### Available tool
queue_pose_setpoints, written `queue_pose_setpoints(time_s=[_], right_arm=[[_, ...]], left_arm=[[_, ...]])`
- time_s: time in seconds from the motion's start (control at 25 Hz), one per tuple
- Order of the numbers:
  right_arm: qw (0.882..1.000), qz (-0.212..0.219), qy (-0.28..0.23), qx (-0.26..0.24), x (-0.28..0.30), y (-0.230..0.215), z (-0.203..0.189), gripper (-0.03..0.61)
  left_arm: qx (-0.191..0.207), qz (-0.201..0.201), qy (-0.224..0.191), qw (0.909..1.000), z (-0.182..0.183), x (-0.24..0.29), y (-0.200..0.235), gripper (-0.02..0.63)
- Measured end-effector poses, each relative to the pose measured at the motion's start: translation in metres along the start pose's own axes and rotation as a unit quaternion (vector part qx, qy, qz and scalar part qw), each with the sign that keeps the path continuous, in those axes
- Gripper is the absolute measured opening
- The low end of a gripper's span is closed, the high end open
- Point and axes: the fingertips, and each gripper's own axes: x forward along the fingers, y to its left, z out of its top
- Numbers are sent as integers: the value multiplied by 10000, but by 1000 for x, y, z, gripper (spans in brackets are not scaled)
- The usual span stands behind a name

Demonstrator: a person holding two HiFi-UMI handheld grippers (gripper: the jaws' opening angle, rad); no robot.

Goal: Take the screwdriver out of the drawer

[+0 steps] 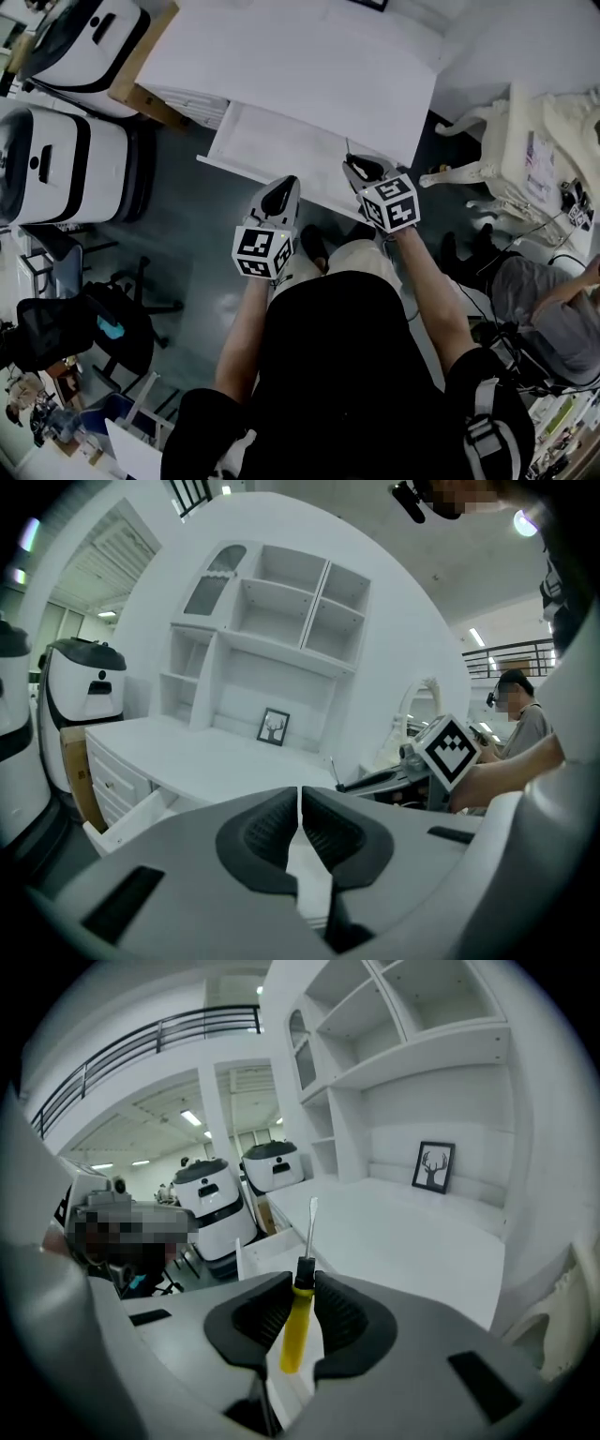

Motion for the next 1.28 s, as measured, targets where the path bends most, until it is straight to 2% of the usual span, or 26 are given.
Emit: queue_pose_setpoints(time_s=[0.36,0.6,0.8,1.0,1.28], right_arm=[[9916,35,-1263,262,-78,11,74,91],[9786,29,-2049,191,-122,11,126,91],[9681,37,-2504,120,-150,18,156,91],[9631,-131,-2680,-233,-164,26,168,87],[9624,-151,-2699,-274,-163,32,168,87]], left_arm=[[316,-153,-573,9977,75,3,-14,32],[411,-112,-901,9950,124,-5,-13,32],[439,-153,-1117,9927,151,-17,-17,32],[599,-215,-1175,9910,159,-23,-22,32],[581,-206,-1072,9923,153,-24,-16,32]])
